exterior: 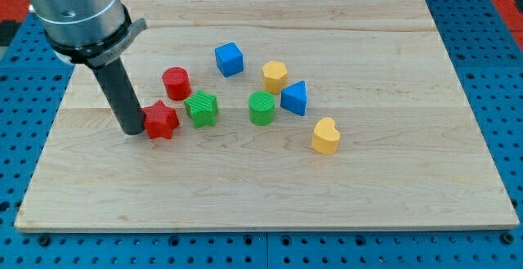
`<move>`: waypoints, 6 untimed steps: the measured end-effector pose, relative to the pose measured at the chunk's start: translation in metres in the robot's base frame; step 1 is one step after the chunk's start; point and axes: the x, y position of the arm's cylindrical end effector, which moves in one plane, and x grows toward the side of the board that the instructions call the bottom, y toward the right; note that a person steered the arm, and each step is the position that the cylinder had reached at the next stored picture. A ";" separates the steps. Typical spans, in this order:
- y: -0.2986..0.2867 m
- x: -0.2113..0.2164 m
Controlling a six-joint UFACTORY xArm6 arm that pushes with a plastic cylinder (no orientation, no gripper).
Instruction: Push yellow heart towards blue triangle
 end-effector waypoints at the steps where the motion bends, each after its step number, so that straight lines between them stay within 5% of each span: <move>1: 0.001 0.000; 6: -0.094 0.023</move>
